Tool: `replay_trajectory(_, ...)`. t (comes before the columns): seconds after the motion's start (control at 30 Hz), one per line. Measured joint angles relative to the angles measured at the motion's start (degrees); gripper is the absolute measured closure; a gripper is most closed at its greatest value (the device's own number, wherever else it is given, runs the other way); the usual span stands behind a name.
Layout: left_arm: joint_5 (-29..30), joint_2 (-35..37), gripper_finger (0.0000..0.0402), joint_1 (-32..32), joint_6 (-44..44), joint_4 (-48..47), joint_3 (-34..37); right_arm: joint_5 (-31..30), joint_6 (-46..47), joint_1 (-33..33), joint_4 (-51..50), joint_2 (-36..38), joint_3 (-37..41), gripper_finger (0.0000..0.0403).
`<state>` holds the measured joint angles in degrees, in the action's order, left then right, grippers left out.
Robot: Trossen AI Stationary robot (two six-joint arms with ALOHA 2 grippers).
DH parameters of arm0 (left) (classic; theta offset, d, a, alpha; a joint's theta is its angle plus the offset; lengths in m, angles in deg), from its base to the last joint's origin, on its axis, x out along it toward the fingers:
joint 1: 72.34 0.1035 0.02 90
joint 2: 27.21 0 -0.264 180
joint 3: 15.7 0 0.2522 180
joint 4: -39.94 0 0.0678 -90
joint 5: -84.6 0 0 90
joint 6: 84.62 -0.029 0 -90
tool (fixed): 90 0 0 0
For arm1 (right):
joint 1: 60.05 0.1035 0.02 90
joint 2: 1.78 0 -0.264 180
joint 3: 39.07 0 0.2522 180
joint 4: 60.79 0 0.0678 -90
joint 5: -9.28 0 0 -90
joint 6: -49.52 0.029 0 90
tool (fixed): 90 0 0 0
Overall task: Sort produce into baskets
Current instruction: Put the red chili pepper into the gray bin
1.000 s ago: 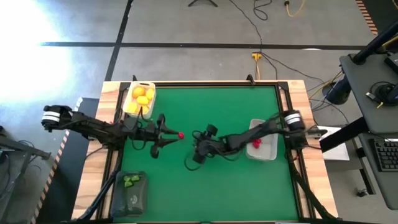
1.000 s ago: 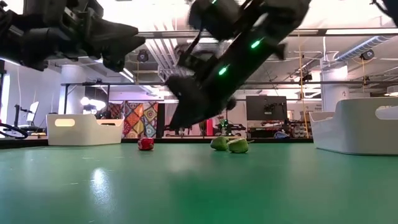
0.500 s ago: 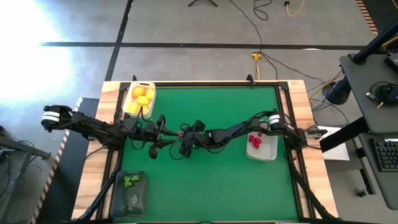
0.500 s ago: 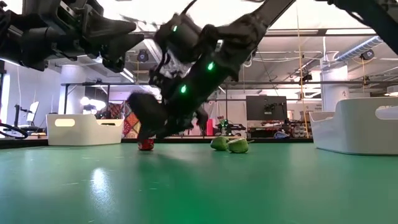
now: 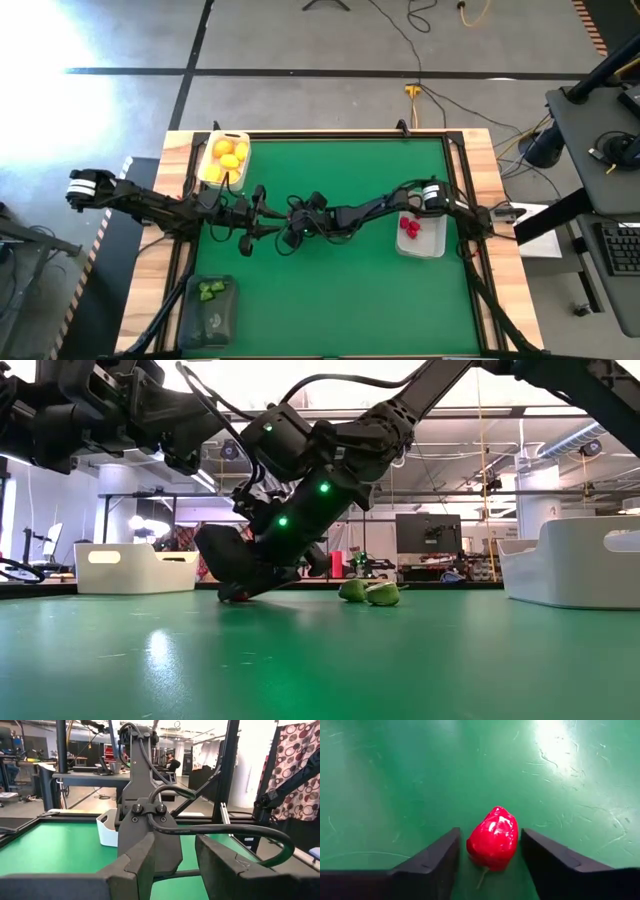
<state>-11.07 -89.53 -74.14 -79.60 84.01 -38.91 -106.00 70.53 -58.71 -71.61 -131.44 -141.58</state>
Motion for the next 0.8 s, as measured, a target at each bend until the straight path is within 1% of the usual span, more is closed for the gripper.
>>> replay_trajectory(0.23, 0.17, -0.02, 0.0279, 0.00, 0.00, -0.88, 0.00, -0.02, -0.19, 0.02, -1.53, 0.84, 0.05, 0.0284)
replay_trajectory(0.37, 0.22, 0.20, 0.0279, 0.02, 0.00, -2.72, -0.02, -0.40, -0.36, 0.45, -10.34, 5.57, 0.31, 0.0310)
replay_trajectory(0.5, 0.20, 0.33, 0.0279, 0.02, 0.00, -2.98, -0.02, -2.61, 3.76, 1.59, -25.08, 14.63, 0.39, 0.0315)
replay_trajectory(0.6, 0.20, 0.37, 0.0279, 0.02, 0.14, -3.03, -0.02, -4.08, 10.02, 3.22, -39.22, 21.72, 1.02, 0.0311)
replay_trajectory(0.7, 0.20, 0.31, 0.0279, 0.02, 0.20, -3.31, -0.02, -4.71, 21.74, 5.50, -55.64, 28.24, 1.18, 0.0310)
replay_trajectory(0.8, 0.20, 0.05, 0.0279, 0.02, 0.20, -3.31, -0.02, -4.83, 39.13, 8.58, -74.11, 33.18, 1.31, 0.0310)
